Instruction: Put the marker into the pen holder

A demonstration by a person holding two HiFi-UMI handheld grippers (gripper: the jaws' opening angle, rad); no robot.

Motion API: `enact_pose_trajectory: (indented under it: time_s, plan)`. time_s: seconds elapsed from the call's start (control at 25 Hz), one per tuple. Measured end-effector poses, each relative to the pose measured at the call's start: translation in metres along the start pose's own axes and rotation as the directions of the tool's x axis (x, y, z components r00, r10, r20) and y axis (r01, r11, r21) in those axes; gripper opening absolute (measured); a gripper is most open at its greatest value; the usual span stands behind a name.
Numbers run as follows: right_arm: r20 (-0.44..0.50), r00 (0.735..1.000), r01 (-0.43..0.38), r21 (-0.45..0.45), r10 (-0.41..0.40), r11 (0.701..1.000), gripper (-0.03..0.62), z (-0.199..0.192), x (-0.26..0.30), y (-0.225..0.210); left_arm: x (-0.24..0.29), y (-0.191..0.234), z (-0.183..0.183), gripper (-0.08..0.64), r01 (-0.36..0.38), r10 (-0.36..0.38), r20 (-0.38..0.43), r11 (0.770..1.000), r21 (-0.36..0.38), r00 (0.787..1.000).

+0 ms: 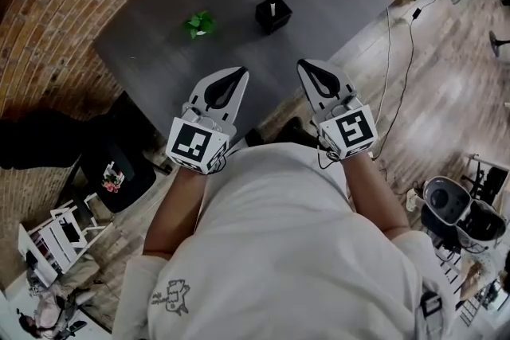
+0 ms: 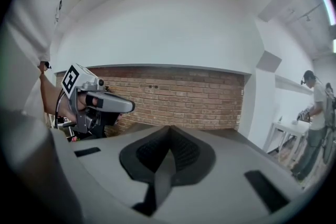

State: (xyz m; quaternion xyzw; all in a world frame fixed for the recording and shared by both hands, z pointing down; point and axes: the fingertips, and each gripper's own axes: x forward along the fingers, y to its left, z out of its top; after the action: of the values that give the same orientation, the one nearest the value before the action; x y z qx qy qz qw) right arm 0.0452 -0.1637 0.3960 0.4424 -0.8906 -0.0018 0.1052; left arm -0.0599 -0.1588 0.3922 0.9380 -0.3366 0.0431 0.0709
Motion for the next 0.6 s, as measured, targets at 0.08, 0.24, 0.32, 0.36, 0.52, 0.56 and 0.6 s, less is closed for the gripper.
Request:
enact_pose_trajectory:
  time_s: [0.08,0.24,0.32,0.36,0.52,0.56,0.6]
  plan:
    - [-0.002,1.0,-0.001,-0.001,0.001,1.0,0.006,-0.003,-0.009,-0.004,0.003,-0.009,-0.001,0.011,0.006,-0.006,-0.009,1.0,0.006,1.0]
    - [-0.001,1.0,-0.004,0.006,0.004,1.0,0.006,-0.007,-0.027,-0.016,0.012,-0.028,0.003,0.011,0.004,-0.004,-0.016,1.0,0.011,1.0]
    - [0.003,1.0,-0.006,0.015,0.006,1.0,0.006,-0.008,-0.04,-0.023,0.019,-0.04,0.005,0.011,0.006,-0.006,-0.021,1.0,0.013,1.0]
    - [0.004,1.0,-0.009,0.016,0.009,1.0,0.006,-0.009,-0.046,-0.027,0.023,-0.047,0.007,0.011,0.009,-0.009,-0.024,1.0,0.017,1.0]
    - [0.007,0.999,-0.033,0.009,0.033,0.999,0.006,-0.01,-0.068,-0.042,0.04,-0.07,0.016,0.011,-0.006,0.006,-0.018,1.0,0.027,1.0]
    - [0.011,0.999,-0.041,0.007,0.041,0.999,0.006,-0.01,-0.072,-0.047,0.043,-0.075,0.017,0.011,-0.013,0.014,-0.018,1.0,0.027,1.0]
    - [0.017,0.999,-0.046,0.003,0.046,0.999,0.006,-0.01,-0.076,-0.052,0.046,-0.08,0.017,0.011,-0.021,0.021,-0.02,0.999,0.027,1.0]
